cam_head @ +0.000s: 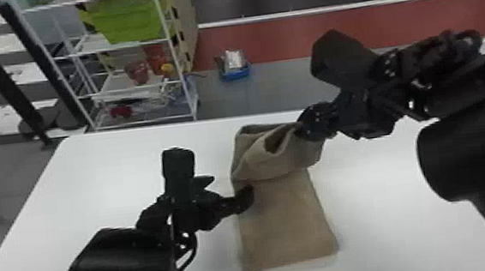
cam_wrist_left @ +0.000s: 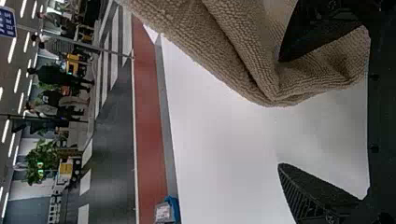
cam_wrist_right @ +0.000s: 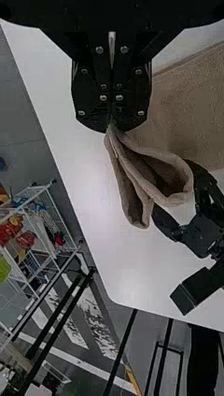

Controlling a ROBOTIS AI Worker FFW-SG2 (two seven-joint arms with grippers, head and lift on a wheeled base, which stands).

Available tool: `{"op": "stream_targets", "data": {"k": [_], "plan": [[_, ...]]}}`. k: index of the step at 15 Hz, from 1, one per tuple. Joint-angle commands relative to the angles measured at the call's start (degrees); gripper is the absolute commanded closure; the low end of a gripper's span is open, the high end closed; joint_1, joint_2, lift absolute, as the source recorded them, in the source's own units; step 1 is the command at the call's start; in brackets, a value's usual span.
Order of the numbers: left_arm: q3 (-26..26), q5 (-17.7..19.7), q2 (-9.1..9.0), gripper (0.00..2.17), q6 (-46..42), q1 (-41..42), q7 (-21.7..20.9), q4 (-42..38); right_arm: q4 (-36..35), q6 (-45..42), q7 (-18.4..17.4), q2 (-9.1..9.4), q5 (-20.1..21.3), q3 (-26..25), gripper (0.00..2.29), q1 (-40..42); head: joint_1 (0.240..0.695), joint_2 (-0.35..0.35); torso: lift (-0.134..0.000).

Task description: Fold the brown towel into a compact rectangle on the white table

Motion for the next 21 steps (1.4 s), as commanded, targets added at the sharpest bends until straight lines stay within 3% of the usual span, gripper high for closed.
{"op": "stream_targets", "data": {"k": [1, 9, 14, 21], "plan": [[0.43, -0.09, -0.15, 0.08, -1.01, -0.24, 0.11, 0.63, 0.00, 0.00, 1.16, 0.05, -0.15, -0.05, 1.23, 0.04, 0.695, 0.102, -0.124], [1.31, 0.00, -0.15, 0.08, -2.24, 0.02, -0.15, 0.63, -4.57, 2.11, 1.16, -1.45, -1.20, 1.26, 1.23, 2.59, 0.695, 0.120, -0.124], [2.45, 0.35, -0.15, 0.08, -2.06, 3.45, -2.44, -2.80, -2.99, 2.11, 1.16, -1.10, -0.94, 0.39, 1.23, 0.92, 0.695, 0.119, -0.124], [2.28, 0.09, -0.15, 0.08, -2.06, 0.73, -2.00, -0.16, -3.78, 2.99, 1.16, -1.27, -1.12, 0.91, 1.23, 1.44, 0.695, 0.123, -0.124]]}}
